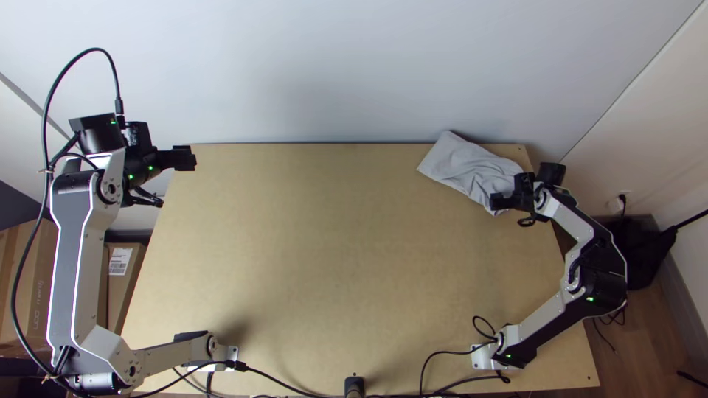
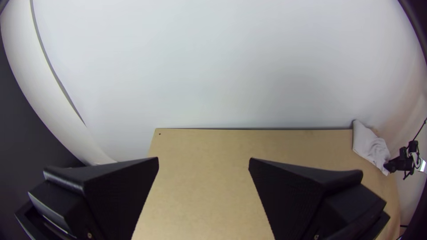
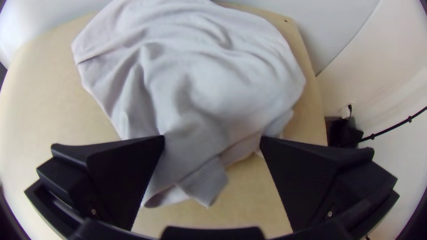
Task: Fold the t-shirt
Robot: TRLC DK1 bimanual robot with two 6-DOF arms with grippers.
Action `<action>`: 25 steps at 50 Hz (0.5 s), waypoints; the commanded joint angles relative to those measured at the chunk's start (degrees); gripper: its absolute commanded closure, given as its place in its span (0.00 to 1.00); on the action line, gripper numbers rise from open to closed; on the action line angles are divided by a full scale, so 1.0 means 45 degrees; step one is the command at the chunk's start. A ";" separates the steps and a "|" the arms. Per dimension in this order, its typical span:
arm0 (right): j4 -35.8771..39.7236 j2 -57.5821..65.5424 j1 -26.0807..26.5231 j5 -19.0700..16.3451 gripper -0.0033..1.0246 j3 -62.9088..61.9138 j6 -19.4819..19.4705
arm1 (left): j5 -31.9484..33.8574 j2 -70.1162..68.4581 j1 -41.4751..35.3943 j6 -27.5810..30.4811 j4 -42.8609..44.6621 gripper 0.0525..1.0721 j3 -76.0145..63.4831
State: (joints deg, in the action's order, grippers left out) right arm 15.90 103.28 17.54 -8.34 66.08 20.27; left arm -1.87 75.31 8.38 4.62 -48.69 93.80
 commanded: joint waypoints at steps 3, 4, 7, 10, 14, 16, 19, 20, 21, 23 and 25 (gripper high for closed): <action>0.0568 -0.1155 0.0946 0.0173 0.04 -0.1014 0.1472 | 0.0142 -0.0309 0.0051 -0.0324 0.0018 0.04 -0.0219; 0.0568 -0.1331 0.1102 0.0232 0.04 -0.1170 0.1706 | 0.0142 -0.0309 0.0051 -0.0363 0.0018 0.04 -0.0239; 0.0568 -0.1937 0.1376 0.0330 0.04 -0.1541 0.2194 | 0.0142 -0.0309 0.0051 -0.0480 0.0038 0.04 -0.0258; 0.0607 -0.2620 0.1532 0.0330 0.04 -0.1639 0.2292 | 0.0142 -0.0329 0.0051 -0.0578 0.0057 0.04 -0.0258; 0.0666 -0.3792 0.1571 0.0310 0.04 -0.1521 0.2253 | 0.0142 -0.0485 0.0051 -0.0851 0.0292 0.04 -0.0239; 0.0685 -0.4378 0.1571 0.0290 0.04 -0.1346 0.2175 | 0.0161 -0.0622 0.0032 -0.0930 0.0448 0.04 -0.0219; 0.0920 -0.5296 0.1473 0.0271 0.04 -0.0955 0.1667 | 0.0142 -0.0895 -0.0027 -0.1047 0.0741 0.04 -0.0239; 0.0939 -0.5569 0.1415 0.0251 0.04 -0.0818 0.1511 | 0.0142 -0.0993 -0.0046 -0.1066 0.0839 0.04 -0.0258; 0.0939 -0.5843 0.1337 0.0232 0.04 -0.0682 0.1354 | 0.0142 -0.1091 -0.0085 -0.1105 0.0897 0.04 -0.0258; 0.0978 -0.6409 0.1180 0.0212 0.04 -0.0428 0.1003 | 0.0142 -0.1266 -0.0124 -0.1105 0.1014 0.04 -0.0278; 0.0998 -0.6976 0.0965 0.0193 0.04 -0.0252 0.0847 | 0.0142 -0.1462 -0.0144 -0.1086 0.1268 0.04 -0.0356</action>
State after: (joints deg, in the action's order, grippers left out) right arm 19.94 78.52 23.66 -7.07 61.49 26.79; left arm -1.61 72.55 8.21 1.41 -45.36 93.01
